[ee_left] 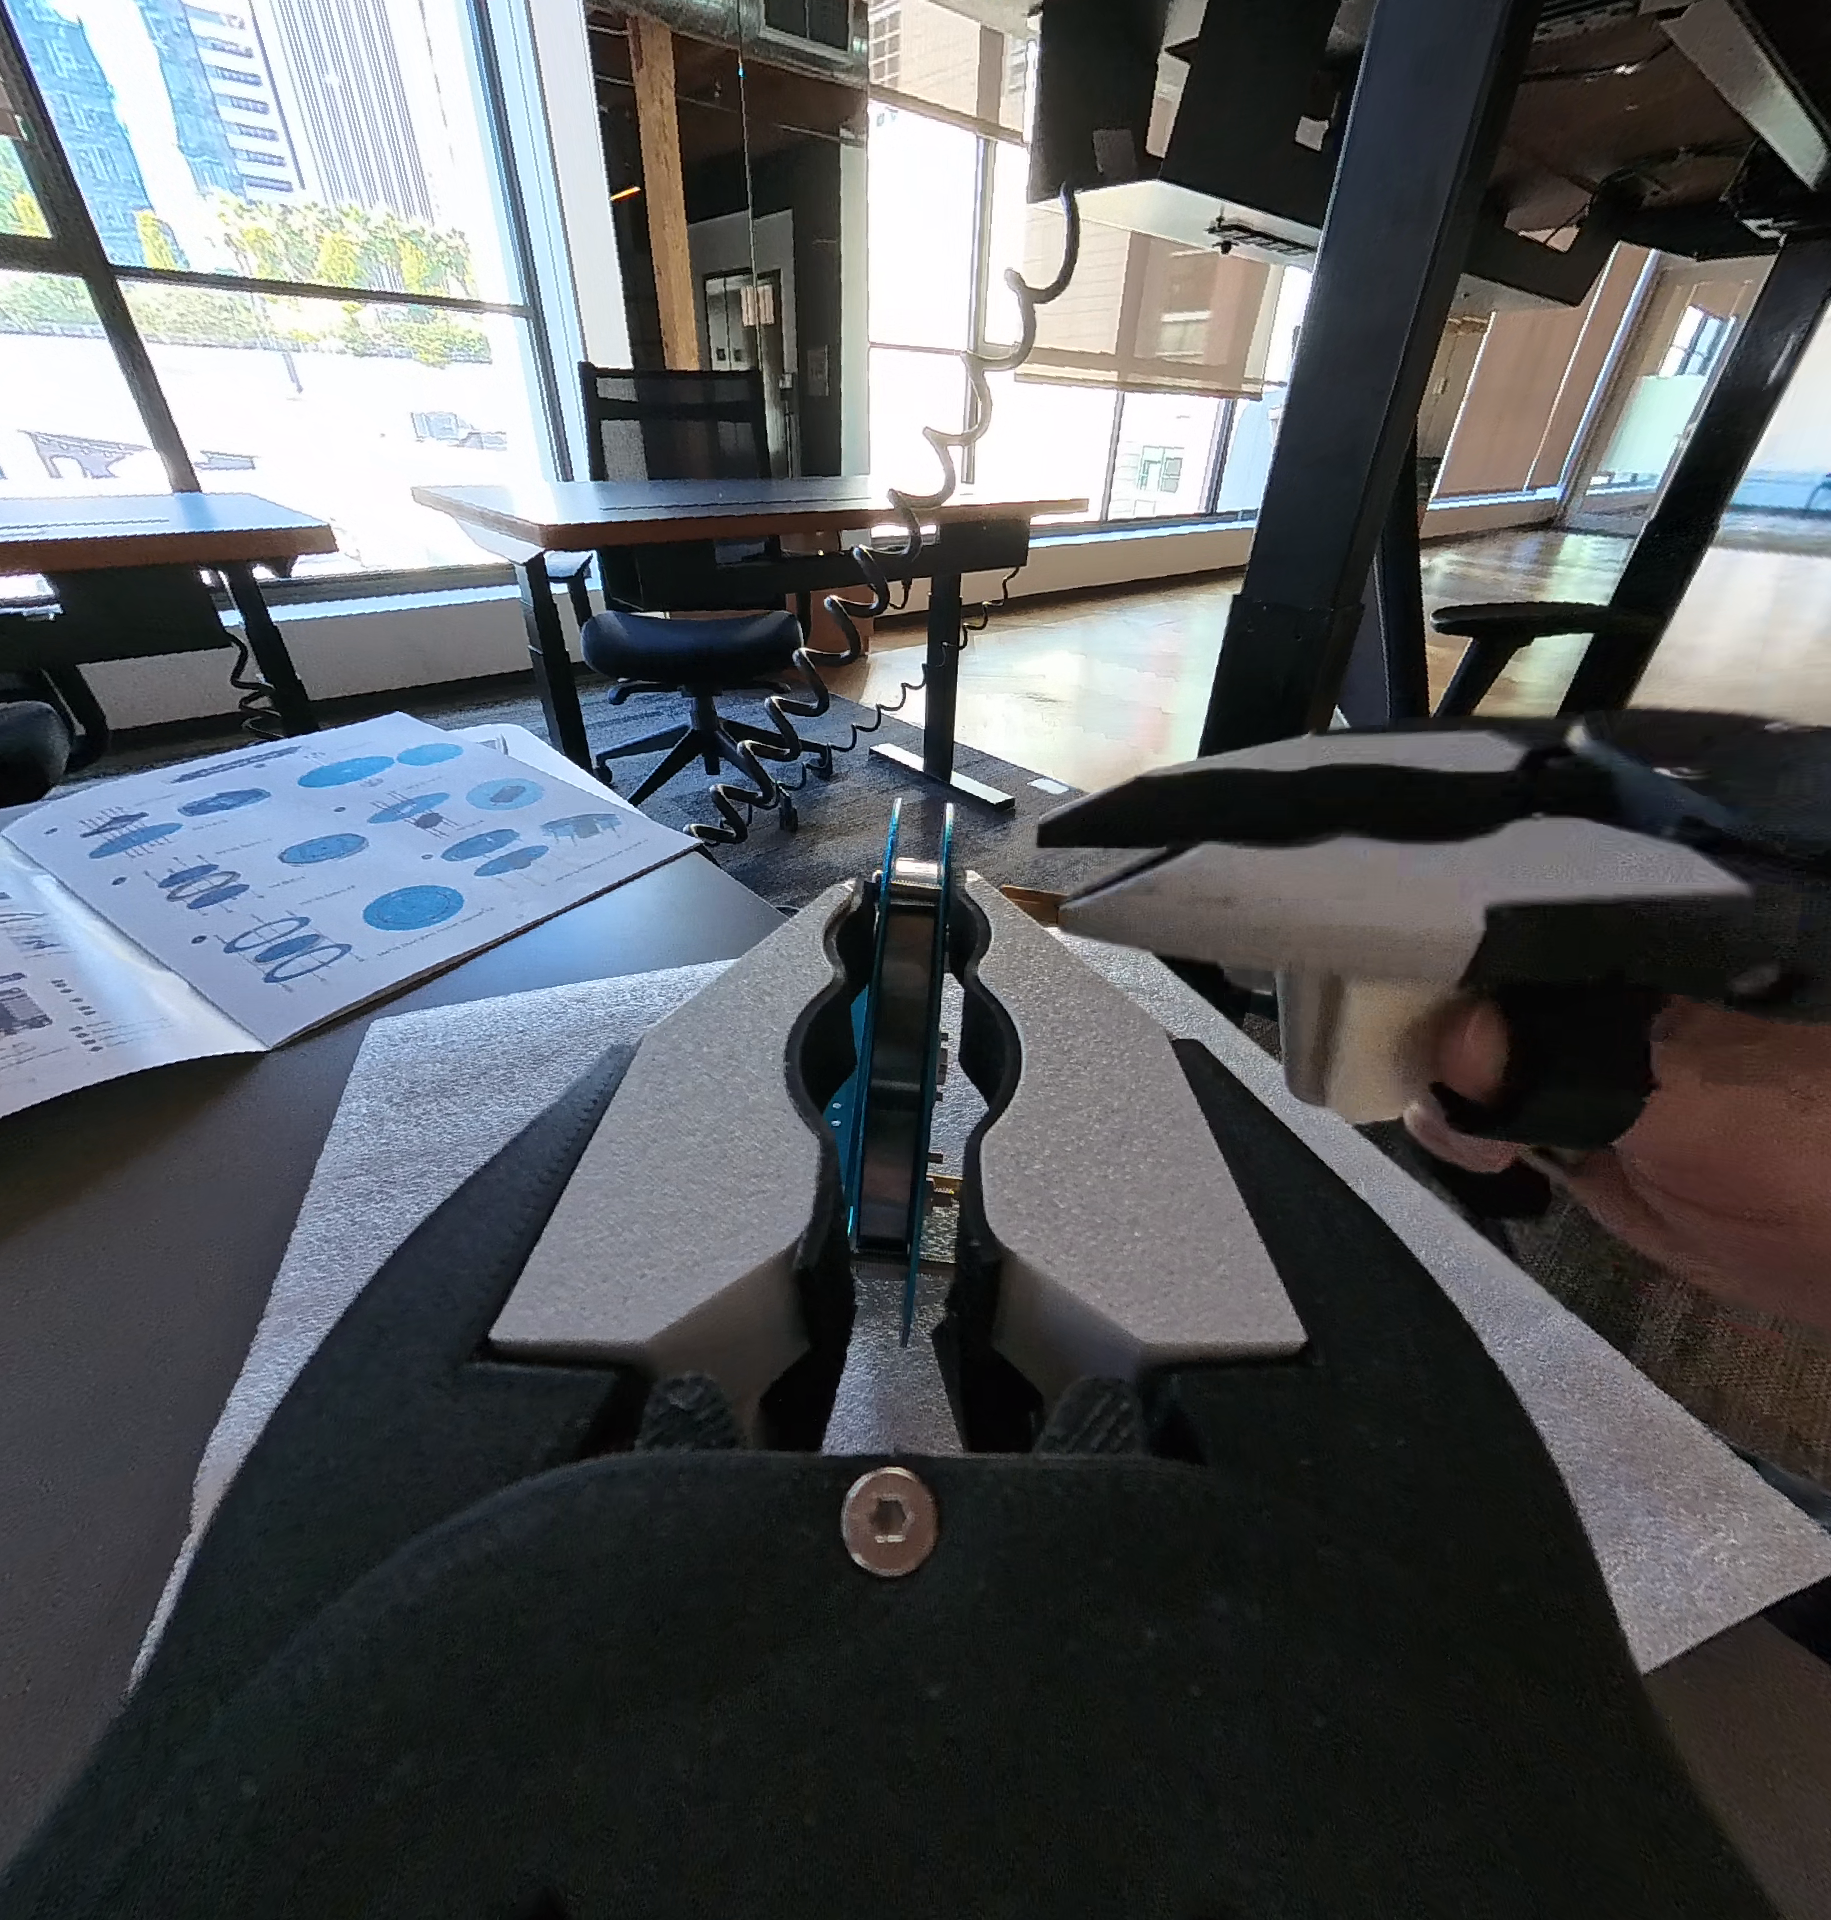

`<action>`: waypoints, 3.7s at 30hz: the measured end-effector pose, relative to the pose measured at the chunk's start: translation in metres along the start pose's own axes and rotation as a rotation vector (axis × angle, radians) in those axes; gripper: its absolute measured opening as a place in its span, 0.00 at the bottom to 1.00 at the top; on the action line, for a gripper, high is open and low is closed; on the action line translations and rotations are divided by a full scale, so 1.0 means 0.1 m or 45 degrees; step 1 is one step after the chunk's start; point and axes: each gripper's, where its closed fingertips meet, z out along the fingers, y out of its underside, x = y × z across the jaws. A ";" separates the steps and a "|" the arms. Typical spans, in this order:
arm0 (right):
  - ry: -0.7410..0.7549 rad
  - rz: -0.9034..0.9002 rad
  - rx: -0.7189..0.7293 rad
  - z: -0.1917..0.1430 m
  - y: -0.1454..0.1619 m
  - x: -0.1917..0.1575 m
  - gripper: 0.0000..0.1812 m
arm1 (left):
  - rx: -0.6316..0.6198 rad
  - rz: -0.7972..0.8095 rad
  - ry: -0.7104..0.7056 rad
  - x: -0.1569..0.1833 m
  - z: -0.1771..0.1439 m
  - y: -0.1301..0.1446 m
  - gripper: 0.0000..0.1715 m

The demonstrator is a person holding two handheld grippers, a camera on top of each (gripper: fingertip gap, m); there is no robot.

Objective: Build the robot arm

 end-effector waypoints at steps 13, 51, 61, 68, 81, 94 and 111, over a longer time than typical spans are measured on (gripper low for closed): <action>-0.408 1.587 0.089 0.03 0.05 -0.03 0.02 | 0.002 0.005 -0.013 -0.01 0.00 0.00 0.07; 0.167 -0.384 -0.211 0.12 0.04 -0.03 0.03 | 0.003 -0.003 -0.013 -0.01 -0.01 0.01 0.07; -0.439 1.446 0.083 0.12 0.04 0.00 0.03 | 0.002 0.001 -0.017 -0.02 0.00 0.01 0.07; 0.019 -0.110 -0.018 0.07 0.00 0.01 0.14 | 0.002 -0.008 -0.011 -0.02 -0.01 0.00 0.06; -0.427 1.375 0.060 0.14 0.10 -0.06 0.02 | 0.002 0.009 -0.031 -0.04 0.00 0.00 0.06; 0.149 -0.453 -0.115 0.16 0.06 -0.04 0.07 | 0.001 -0.002 -0.011 -0.02 0.00 0.00 0.06; -0.296 0.759 0.029 0.13 0.15 -0.05 0.03 | -0.001 0.021 -0.011 0.00 0.01 0.01 0.06</action>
